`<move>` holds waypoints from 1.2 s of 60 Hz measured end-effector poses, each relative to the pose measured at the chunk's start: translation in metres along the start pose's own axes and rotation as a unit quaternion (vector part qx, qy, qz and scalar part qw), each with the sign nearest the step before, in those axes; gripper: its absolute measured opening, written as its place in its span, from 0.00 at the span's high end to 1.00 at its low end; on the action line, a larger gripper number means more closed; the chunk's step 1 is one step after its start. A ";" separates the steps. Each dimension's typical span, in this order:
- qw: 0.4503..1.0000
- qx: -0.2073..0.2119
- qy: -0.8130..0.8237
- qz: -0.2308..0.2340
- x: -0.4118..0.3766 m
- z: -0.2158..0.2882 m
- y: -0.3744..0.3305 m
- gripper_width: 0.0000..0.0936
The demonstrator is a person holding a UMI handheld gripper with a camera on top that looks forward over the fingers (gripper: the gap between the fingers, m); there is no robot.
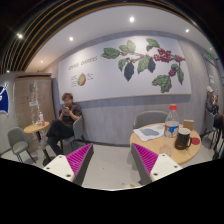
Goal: Pour water
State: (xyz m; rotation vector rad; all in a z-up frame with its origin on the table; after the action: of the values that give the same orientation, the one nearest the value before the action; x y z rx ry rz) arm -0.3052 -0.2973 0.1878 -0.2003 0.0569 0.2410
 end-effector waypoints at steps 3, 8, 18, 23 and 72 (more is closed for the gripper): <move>1.000 -0.002 -0.004 0.017 0.002 0.005 -0.009 0.13; 0.999 0.007 -0.014 0.029 0.005 -0.001 -0.002 0.13; 1.000 0.017 -0.022 0.014 0.005 0.015 -0.023 0.13; 0.999 0.030 -0.027 -0.007 0.035 0.003 -0.005 0.13; 0.976 0.073 -0.049 -0.199 0.234 0.018 0.154 0.60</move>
State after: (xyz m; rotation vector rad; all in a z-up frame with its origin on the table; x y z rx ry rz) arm -0.1154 -0.0933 0.1577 -0.0509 -0.0637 -0.1532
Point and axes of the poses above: the point between the fingertips, and its own axes, seen from behind it with the camera up: x to the right, z up, y forward, the way the camera looks, the point moved 10 cm from there along -y, backward, against the way the camera looks, and after that the axes turned 5 degrees about -z, right-handed, at the moved point
